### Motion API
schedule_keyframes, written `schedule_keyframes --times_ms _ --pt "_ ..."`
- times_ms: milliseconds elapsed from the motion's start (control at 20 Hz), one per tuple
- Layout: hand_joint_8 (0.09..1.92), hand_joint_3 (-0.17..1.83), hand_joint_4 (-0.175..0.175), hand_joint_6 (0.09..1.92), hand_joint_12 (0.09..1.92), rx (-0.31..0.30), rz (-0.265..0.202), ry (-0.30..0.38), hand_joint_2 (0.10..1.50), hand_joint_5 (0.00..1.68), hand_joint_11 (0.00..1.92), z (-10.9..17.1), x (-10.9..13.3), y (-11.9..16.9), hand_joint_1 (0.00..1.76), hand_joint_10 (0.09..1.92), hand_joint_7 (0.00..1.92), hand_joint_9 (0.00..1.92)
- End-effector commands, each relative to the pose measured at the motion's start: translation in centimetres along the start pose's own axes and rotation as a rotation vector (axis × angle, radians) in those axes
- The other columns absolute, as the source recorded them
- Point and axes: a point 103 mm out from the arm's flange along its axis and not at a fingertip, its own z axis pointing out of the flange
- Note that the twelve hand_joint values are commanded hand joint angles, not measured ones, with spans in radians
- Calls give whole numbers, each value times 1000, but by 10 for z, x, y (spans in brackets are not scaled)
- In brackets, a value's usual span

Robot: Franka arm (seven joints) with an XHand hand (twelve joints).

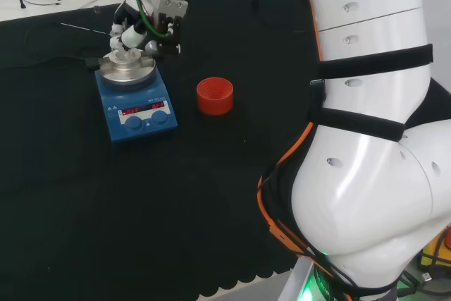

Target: Place the round-bottom flask on the heater.

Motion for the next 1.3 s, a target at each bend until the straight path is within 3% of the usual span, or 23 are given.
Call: schedule_keyframes --times_ms 50,850,950,1100,1200,1300 --pt "579 908 -25 1090 1312 2 -2 -7 623 1104 341 3 -2 0 1129 533 513 706" --pt "582 901 -27 1094 1312 11 18 8 628 1099 343 0 -7 -2 1129 535 512 705" --pt "588 785 -24 1099 1316 27 23 23 704 1056 330 -1 -12 -4 1116 544 487 682" --pt "614 523 28 1110 1332 51 37 25 864 979 285 -1 -18 -5 1074 583 427 622" --pt "633 362 44 1128 1340 65 40 23 960 936 264 -1 -20 -5 1053 612 392 587" --pt "630 571 -19 1039 1337 75 45 23 828 823 248 -1 -21 -4 1022 620 366 560"
